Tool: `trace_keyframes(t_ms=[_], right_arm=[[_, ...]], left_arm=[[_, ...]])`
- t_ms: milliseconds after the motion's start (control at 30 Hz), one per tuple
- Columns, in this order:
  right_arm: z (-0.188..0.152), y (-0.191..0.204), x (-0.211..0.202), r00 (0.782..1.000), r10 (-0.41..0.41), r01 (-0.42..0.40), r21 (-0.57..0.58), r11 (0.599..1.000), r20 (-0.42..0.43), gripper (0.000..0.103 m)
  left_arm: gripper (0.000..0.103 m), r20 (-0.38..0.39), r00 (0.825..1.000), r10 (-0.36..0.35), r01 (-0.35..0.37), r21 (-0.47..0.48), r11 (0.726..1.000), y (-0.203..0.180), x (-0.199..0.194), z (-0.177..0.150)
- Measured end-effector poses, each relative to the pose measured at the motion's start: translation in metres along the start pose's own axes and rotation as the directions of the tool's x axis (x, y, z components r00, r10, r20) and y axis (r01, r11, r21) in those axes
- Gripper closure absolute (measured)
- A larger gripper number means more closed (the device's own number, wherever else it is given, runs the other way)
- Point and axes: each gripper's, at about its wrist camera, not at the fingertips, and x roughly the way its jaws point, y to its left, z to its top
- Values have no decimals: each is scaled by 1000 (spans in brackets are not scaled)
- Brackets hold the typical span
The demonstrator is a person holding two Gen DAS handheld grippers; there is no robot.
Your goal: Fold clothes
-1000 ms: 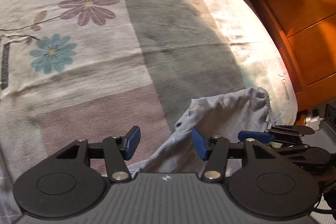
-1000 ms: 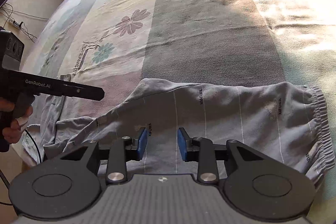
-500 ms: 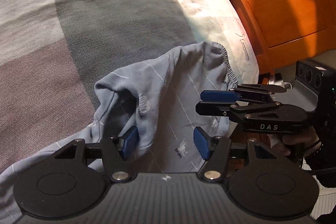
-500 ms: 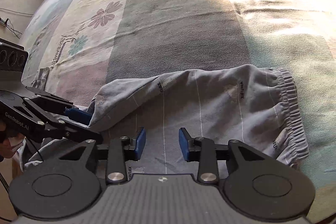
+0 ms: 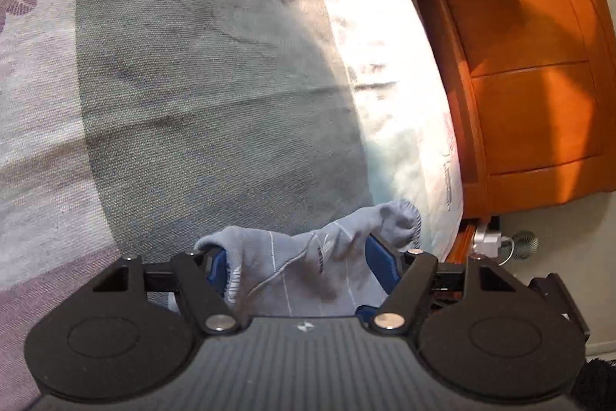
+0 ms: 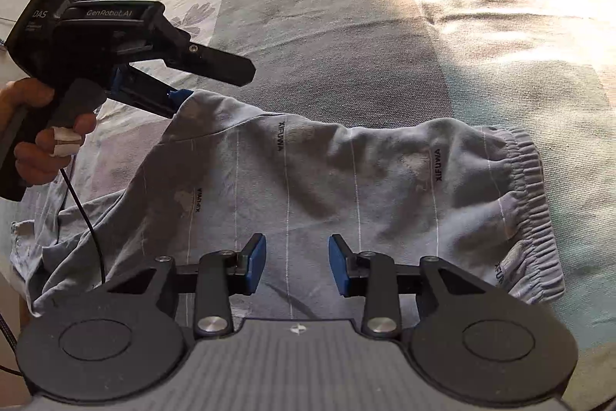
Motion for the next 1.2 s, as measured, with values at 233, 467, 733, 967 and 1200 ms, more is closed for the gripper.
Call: trace_keyframes(t_ms=[233, 467, 733, 967, 1200], right_arm=[[-10, -4, -4, 1000, -1, 1, 14, 1000, 3, 62], [-12, 0, -5, 1000, 14, -14, -9, 1000, 6, 62], [-8, 11, -2, 1000, 24, -24, -41, 999, -6, 62], [2, 33, -2, 1000, 19, -19, -118, 993, 2, 62], [33, 58, 18, 989, -31, 61, -209, 976, 142, 62]], left_arm=[[30, 86, 994, 64, -68, 41, 997, 3, -54, -1], [31, 95, 976, 196, -203, 70, 977, 8, -98, -64], [31, 20, 996, 83, -80, -126, 989, 28, -86, -136], [33, 122, 968, 217, -186, -224, 957, 57, -105, -138], [30, 107, 974, 202, -181, -176, 968, 53, -121, -148]])
